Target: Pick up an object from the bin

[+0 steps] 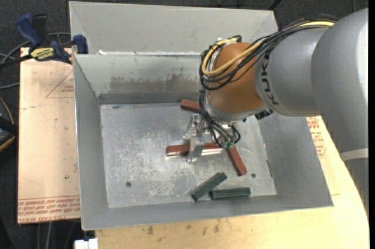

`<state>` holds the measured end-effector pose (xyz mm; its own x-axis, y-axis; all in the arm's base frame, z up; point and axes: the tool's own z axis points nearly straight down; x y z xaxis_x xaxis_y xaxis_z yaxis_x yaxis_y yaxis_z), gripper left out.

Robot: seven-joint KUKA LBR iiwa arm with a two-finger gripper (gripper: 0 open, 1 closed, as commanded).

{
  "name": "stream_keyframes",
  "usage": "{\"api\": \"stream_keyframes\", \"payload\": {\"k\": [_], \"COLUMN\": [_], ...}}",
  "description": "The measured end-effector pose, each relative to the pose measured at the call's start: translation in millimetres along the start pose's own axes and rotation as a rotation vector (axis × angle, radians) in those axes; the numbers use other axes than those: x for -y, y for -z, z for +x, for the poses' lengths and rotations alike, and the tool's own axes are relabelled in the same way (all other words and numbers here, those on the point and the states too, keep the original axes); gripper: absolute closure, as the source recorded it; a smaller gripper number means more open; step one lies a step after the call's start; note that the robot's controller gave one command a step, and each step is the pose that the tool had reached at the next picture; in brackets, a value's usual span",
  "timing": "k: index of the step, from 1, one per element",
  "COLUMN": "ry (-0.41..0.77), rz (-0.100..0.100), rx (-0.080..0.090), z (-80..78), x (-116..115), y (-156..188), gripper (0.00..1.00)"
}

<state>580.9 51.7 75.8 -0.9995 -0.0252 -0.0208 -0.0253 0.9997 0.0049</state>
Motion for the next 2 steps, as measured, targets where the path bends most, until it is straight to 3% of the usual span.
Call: {"api": "stream_keyframes", "payload": {"k": [1,2], "ry": [-0.001,-0.002], "rz": [0.000,0.004], "rx": [0.000,-0.018], "z": [0.0,-10.2], "x": [0,12], "y": [0,128], "gripper": [1.00,1.00]}}
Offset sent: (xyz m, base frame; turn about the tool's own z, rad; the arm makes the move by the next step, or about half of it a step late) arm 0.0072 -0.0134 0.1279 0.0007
